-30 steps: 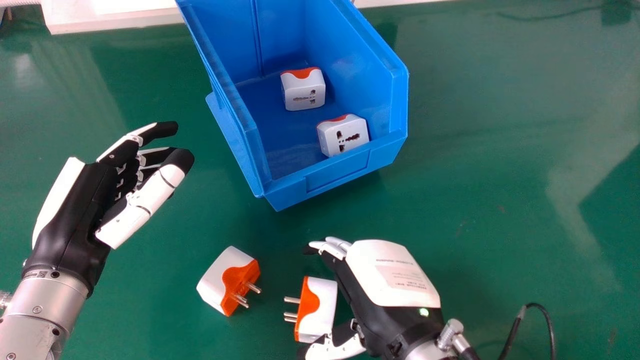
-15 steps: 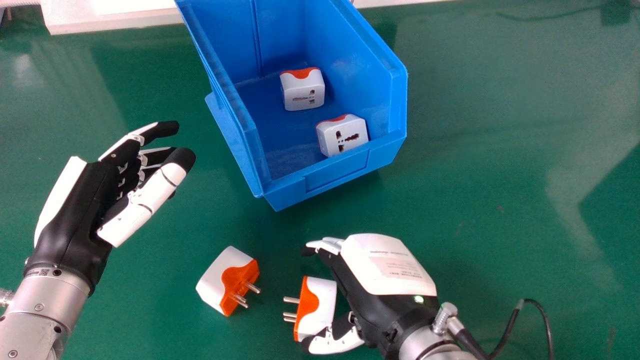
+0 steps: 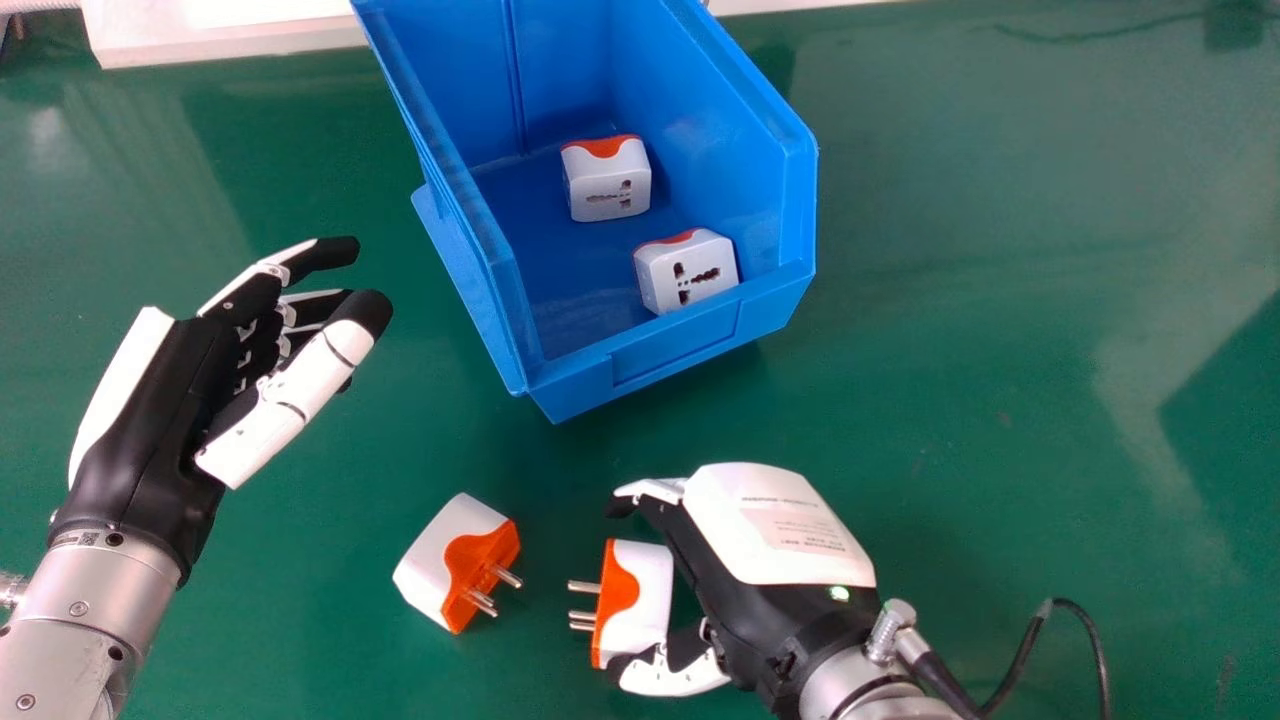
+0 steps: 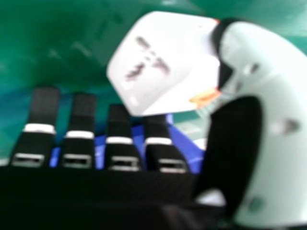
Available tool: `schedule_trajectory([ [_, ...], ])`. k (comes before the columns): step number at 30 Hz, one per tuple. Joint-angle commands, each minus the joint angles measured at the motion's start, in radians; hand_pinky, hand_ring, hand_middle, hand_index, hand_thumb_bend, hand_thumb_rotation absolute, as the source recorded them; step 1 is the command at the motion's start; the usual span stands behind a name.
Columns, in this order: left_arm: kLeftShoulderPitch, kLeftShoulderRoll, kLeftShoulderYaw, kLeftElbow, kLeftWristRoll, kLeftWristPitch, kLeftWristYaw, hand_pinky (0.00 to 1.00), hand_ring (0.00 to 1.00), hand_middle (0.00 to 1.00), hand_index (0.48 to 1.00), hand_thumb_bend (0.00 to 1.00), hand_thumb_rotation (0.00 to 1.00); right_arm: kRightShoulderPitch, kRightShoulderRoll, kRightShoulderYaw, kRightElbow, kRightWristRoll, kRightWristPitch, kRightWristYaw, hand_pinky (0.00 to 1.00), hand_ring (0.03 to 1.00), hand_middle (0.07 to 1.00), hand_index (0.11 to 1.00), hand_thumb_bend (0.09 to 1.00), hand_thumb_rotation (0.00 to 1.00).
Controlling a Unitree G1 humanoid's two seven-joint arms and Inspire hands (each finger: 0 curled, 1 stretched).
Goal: Pick all objects and put in blue box
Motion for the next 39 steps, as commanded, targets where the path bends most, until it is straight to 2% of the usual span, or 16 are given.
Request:
schedule_trajectory([
  [1,-0.013,0.012,-0.001,-0.029,0.0,0.0,-0.002,0.69,0.74,0.77,0.845,0.63,0.71,0.064,0.037,0.062,-0.038,-0.012,0.025,0.026,0.61,0.765,0.844,0.793,0.4,0.18],
  [9,-0.023,0.013,-0.002,-0.038,-0.001,0.02,-0.002,0.69,0.74,0.77,0.845,0.62,0.7,0.056,0.038,0.066,-0.052,-0.027,0.029,0.052,0.62,0.755,0.838,0.79,0.427,0.13],
  [13,-0.029,0.011,-0.008,-0.045,0.004,0.03,0.001,0.69,0.74,0.77,0.845,0.62,0.7,0.038,0.027,0.061,-0.057,-0.037,0.012,0.057,0.62,0.747,0.831,0.784,0.432,0.09],
  [16,-0.031,0.012,-0.009,-0.052,0.006,0.037,0.001,0.69,0.74,0.77,0.845,0.61,0.7,0.031,0.015,0.056,-0.052,-0.045,-0.015,0.014,0.59,0.708,0.793,0.747,0.434,0.06],
  [19,-0.031,0.012,-0.01,-0.058,0.004,0.045,0.001,0.69,0.74,0.77,0.845,0.61,0.7,0.03,-0.006,0.048,-0.026,-0.034,-0.073,-0.086,0.59,0.708,0.793,0.747,0.434,0.06],
  [20,-0.031,0.012,-0.011,-0.061,0.005,0.048,0.001,0.69,0.74,0.77,0.845,0.61,0.7,0.031,-0.013,0.044,-0.016,-0.028,-0.092,-0.119,0.55,0.664,0.751,0.695,0.446,0.07],
  [22,-0.031,0.011,-0.013,-0.064,0.005,0.054,0.002,0.69,0.74,0.77,0.845,0.61,0.7,0.032,-0.022,0.039,0.003,-0.021,-0.122,-0.173,0.55,0.664,0.751,0.695,0.446,0.07],
  [24,-0.032,0.01,-0.014,-0.067,0.007,0.059,0.003,0.69,0.74,0.77,0.844,0.61,0.7,0.034,-0.029,0.032,0.022,-0.011,-0.149,-0.221,0.47,0.577,0.665,0.622,0.47,0.05],
  [27,-0.033,0.01,-0.017,-0.075,0.012,0.068,0.005,0.69,0.74,0.76,0.844,0.61,0.7,0.039,-0.032,0.026,0.037,-0.007,-0.168,-0.255,0.44,0.547,0.634,0.596,0.479,0.04],
  [29,-0.033,0.011,-0.021,-0.082,0.016,0.074,0.007,0.69,0.73,0.76,0.844,0.61,0.7,0.04,-0.033,0.027,0.039,-0.018,-0.167,-0.253,0.4,0.503,0.593,0.556,0.491,0.02],
  [32,-0.033,0.011,-0.022,-0.088,0.02,0.08,0.007,0.69,0.73,0.76,0.844,0.61,0.7,0.042,-0.034,0.027,0.035,-0.027,-0.163,-0.239,0.39,0.487,0.58,0.54,0.495,0.02],
  [39,-0.036,0.009,-0.02,-0.092,0.015,0.088,0.005,0.69,0.73,0.76,0.844,0.61,0.7,0.05,-0.02,0.024,0.004,-0.043,-0.136,-0.201,0.36,0.45,0.55,0.501,0.505,0.01],
])
